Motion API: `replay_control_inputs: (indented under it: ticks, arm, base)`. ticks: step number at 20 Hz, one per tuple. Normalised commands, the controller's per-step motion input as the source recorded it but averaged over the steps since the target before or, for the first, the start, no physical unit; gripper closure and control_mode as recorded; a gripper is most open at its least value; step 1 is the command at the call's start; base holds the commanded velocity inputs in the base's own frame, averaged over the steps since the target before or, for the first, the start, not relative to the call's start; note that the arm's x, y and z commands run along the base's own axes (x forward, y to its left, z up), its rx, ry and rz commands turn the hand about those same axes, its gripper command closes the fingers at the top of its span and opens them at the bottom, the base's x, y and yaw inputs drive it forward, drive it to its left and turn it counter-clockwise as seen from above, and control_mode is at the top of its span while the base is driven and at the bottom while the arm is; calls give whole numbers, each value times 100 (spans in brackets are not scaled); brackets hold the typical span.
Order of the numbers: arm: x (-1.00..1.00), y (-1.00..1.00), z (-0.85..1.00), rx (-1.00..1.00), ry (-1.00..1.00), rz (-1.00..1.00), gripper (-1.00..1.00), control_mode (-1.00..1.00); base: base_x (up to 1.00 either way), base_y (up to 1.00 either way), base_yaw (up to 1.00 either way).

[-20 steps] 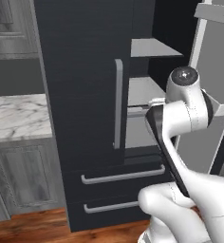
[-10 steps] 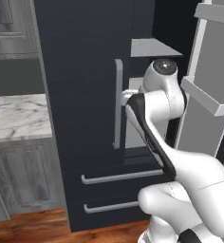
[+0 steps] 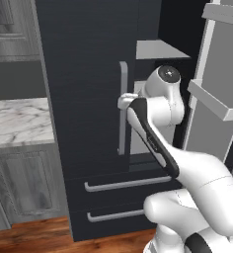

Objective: Take the lemon wedge from the fridge and place it on the plate with fish on the dining counter.

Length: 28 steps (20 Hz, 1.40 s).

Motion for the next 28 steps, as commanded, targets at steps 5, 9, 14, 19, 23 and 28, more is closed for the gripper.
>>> replay_control_inputs:
  ticks: [5, 9, 14, 19, 23, 28]
  arm:
    - [92, 10, -15, 0, -2, 1, -100, -100]
    - [84, -14, 0, 0, 1, -1, -100, -100]
    - [67, -3, -5, 0, 2, -1, -100, -100]
    - [40, 15, -28, 0, 3, 0, -100, -100]
    - [14, 26, -39, -1, 0, 0, -100, -100]
    - [18, 9, -44, -7, 0, 0, -100, -100]
  base:
    - [0, 0, 0]
    - [0, 0, 0]
    - [0, 0, 0]
    - [0, 0, 0]
    - [0, 0, 0]
    - [0, 0, 0]
